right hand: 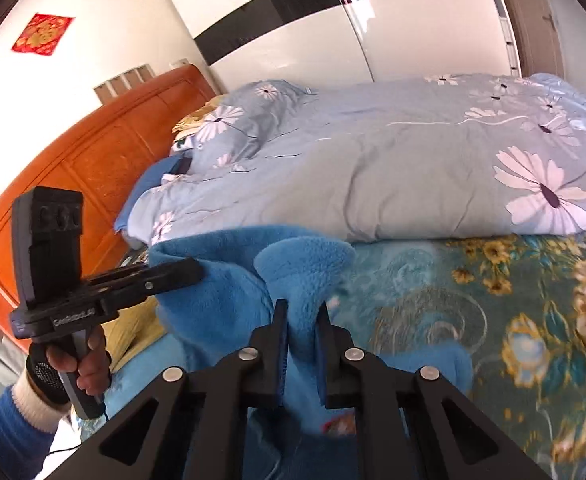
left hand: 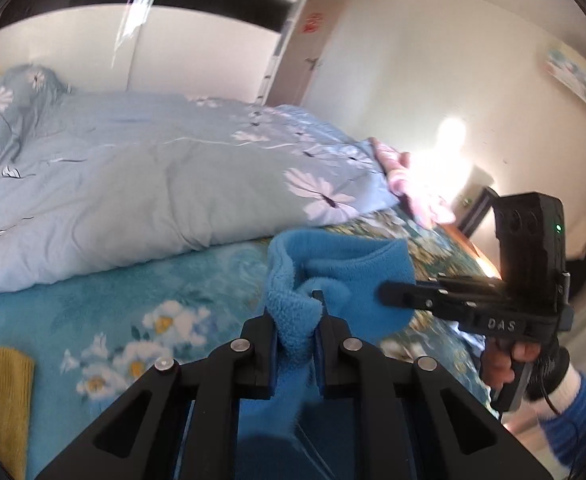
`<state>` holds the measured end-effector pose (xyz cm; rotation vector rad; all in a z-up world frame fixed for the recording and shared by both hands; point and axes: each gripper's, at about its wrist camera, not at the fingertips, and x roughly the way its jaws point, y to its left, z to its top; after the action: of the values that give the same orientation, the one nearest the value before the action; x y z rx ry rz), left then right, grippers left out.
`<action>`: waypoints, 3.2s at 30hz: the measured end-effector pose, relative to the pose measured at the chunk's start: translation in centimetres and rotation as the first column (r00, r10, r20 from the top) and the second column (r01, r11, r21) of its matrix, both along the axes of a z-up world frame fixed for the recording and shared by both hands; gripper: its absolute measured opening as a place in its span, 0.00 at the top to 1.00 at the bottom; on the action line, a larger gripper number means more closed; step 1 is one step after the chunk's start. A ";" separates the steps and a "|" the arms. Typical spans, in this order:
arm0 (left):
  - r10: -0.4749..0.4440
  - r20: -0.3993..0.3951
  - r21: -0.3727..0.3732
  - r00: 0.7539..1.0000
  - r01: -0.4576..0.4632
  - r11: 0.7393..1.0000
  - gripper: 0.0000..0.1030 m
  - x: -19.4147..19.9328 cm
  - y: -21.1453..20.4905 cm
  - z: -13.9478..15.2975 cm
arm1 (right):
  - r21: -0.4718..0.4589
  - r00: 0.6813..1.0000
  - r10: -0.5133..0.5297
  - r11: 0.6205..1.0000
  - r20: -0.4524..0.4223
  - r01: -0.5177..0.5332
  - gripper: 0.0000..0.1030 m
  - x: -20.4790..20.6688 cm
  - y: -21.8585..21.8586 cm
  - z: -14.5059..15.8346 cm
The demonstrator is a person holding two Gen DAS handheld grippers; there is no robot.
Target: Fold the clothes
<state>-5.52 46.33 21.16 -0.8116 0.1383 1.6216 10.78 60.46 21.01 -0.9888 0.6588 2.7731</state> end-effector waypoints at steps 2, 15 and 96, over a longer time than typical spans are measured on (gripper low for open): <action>-0.002 0.002 0.022 1.000 0.002 1.000 0.86 2.3 -2.6 -0.1 | 0.008 1.000 0.019 1.000 -0.018 -0.019 0.88 2.4 -2.0 0.4; 0.039 0.036 -0.046 0.999 -0.038 0.998 0.86 15.7 -17.0 -8.2 | -0.087 0.999 0.028 0.996 -0.030 -0.031 0.88 17.5 -13.4 -6.6; 0.263 0.369 -0.201 0.892 -0.199 0.959 0.70 18.3 -20.3 -15.5 | -0.304 0.959 -0.221 0.914 0.179 0.267 0.75 22.2 -16.1 -16.2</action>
<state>12.81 26.02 5.62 -1.3029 -0.1235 1.6478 32.99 44.40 4.77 -1.0626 1.1589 2.3972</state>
